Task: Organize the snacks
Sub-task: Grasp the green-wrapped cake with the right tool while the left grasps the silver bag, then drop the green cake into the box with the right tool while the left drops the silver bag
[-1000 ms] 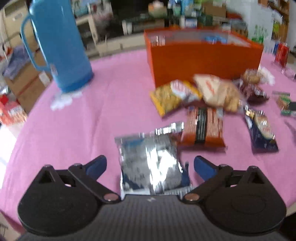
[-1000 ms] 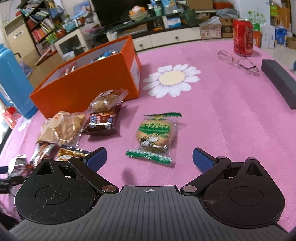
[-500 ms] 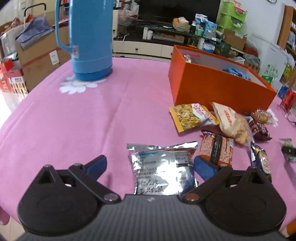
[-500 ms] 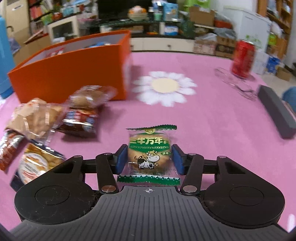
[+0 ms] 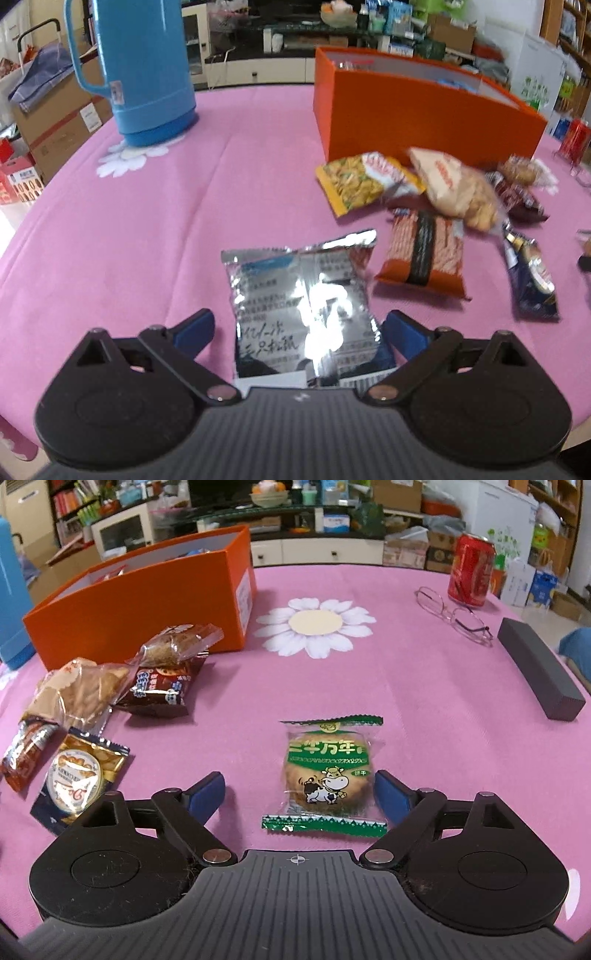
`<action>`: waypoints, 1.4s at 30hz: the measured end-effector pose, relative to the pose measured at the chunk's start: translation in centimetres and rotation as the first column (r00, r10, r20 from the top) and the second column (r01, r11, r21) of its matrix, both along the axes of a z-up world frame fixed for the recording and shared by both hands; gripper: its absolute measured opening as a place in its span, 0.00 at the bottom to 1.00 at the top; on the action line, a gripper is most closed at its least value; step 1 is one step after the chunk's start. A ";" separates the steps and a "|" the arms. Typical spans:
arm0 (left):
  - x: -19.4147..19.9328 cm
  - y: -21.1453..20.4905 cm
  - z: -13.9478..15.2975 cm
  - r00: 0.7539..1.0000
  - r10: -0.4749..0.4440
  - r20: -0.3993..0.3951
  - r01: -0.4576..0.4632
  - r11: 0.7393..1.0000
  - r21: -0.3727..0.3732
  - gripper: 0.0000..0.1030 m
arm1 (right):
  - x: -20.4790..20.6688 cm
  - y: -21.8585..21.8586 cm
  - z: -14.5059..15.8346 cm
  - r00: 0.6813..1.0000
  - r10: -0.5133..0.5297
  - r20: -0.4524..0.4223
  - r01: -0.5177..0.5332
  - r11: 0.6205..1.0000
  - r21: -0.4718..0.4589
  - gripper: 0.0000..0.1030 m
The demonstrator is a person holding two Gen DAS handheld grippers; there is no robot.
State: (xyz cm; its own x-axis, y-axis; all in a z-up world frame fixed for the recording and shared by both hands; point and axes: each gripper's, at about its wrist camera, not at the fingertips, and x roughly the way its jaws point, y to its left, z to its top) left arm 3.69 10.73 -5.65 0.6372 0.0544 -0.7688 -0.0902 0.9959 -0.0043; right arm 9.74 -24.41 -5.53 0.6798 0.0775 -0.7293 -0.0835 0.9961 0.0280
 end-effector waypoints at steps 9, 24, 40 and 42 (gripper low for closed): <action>-1.3 1.1 2.1 0.994 0.040 0.098 -0.033 0.997 -0.072 0.57 | -2.2 -0.3 1.9 0.994 0.048 0.100 -0.056 0.995 0.078 0.29; 9.4 -4.5 11.8 0.951 -0.039 0.308 0.082 0.988 -0.128 0.57 | 1.2 3.5 10.8 0.932 0.129 0.338 -0.199 0.963 0.181 0.29; 22.7 -6.6 8.4 0.959 0.033 0.282 0.010 0.988 -0.153 0.58 | 17.8 9.1 6.5 0.962 0.029 0.270 -0.115 0.945 0.308 0.29; 22.5 -6.5 8.3 0.954 0.033 0.298 0.007 0.991 -0.133 0.58 | 17.9 9.8 6.2 0.958 0.034 0.284 -0.114 0.956 0.272 0.29</action>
